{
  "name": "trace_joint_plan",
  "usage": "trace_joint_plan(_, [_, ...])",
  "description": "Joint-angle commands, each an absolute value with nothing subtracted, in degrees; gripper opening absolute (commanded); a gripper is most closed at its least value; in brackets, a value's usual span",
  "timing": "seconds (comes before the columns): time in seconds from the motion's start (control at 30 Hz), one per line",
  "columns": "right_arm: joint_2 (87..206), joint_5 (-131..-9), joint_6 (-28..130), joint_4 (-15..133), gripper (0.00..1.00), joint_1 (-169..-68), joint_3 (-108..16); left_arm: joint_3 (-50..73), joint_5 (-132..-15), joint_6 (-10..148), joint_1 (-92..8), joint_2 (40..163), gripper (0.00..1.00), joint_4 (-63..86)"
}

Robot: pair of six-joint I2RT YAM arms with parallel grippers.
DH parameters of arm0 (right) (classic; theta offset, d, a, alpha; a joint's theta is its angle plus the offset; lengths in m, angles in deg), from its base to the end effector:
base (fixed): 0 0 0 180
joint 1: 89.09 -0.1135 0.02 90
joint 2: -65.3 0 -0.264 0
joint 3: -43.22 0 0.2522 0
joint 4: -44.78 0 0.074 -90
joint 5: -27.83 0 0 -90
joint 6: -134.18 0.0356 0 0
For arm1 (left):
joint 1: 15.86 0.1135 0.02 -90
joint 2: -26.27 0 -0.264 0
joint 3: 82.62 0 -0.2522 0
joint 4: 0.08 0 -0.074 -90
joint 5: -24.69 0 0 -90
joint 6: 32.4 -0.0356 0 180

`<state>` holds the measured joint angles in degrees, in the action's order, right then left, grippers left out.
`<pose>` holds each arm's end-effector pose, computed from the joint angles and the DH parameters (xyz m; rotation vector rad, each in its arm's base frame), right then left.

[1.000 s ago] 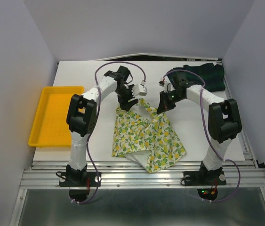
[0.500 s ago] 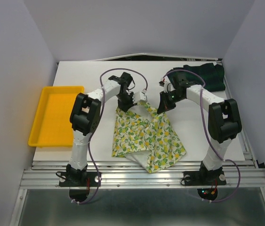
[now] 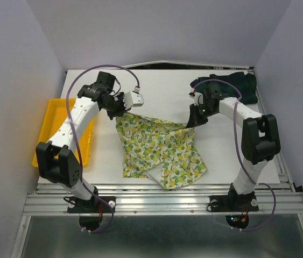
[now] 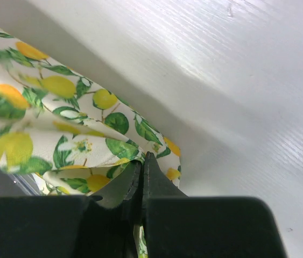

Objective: Fold and stack the skirts
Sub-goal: Flatten the skirt out

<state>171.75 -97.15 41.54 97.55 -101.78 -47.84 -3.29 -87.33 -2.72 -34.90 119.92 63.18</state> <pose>0.3626 0.1026 0.2040 -0.5198 2.6386 0.8880 0.3233 -0.1257 0.3188 1.6793 1.7972 -0.1844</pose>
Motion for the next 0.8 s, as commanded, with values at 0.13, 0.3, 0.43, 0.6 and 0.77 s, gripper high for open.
trace_joint_plan(0.13, [168.9, -89.3, 35.8, 98.4, 0.01, -95.9, -44.1, 8.0, -92.9, -5.8, -28.4, 108.6, 0.00, 65.8])
trace_joint_plan(0.3, [171.6, -88.5, 34.4, 99.6, 0.02, -94.5, -45.1, 19.5, -90.3, -7.7, -26.2, 106.4, 0.00, 62.5])
trace_joint_plan(0.43, [173.5, -92.5, 35.7, 102.7, 0.32, -94.5, -48.8, 20.6, -93.2, -4.3, -27.6, 108.0, 0.00, 59.4])
trace_joint_plan(0.6, [171.1, -92.4, 37.0, 104.2, 0.55, -94.5, -53.9, 19.7, -95.7, -0.2, -32.9, 110.7, 0.00, 56.8])
trace_joint_plan(0.77, [165.2, -89.5, 37.1, 103.2, 0.47, -100.2, -55.4, 21.3, -96.1, 3.1, -38.7, 111.7, 0.00, 53.2])
